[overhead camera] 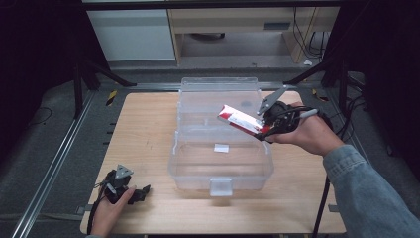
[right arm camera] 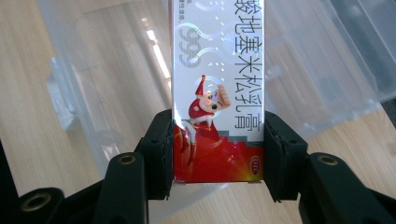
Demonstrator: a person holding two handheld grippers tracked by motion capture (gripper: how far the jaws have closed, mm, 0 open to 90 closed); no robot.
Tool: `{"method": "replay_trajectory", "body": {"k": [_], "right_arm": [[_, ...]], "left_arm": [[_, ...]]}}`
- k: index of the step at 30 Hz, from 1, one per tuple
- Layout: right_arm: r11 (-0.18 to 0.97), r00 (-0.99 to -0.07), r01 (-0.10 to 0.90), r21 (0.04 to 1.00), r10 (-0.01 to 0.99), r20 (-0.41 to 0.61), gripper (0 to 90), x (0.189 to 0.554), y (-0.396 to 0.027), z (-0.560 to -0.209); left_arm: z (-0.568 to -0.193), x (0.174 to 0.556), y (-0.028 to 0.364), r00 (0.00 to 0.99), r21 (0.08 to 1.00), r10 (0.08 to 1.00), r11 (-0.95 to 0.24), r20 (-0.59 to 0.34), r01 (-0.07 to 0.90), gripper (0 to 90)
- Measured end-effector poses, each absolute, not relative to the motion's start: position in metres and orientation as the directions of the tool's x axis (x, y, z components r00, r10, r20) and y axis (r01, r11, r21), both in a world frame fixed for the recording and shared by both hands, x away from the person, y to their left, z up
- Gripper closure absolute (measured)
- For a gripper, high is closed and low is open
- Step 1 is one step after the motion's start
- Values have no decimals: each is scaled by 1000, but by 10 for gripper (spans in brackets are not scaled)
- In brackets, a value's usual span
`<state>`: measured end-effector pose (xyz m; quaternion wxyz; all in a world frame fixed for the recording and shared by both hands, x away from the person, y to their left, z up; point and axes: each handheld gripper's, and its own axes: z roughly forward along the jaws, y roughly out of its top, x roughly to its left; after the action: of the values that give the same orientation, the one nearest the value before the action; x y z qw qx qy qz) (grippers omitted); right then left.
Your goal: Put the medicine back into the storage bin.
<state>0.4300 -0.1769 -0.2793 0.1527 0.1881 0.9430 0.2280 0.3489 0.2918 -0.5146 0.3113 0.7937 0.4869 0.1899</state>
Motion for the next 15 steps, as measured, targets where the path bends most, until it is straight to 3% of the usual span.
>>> {"method": "replay_trajectory", "body": {"k": [15], "right_arm": [[877,-938,174,449,286,-196,516,429,-110,-290]], "left_arm": [[-514,349,292,456,677,890,-334,-1,655,7]]}}
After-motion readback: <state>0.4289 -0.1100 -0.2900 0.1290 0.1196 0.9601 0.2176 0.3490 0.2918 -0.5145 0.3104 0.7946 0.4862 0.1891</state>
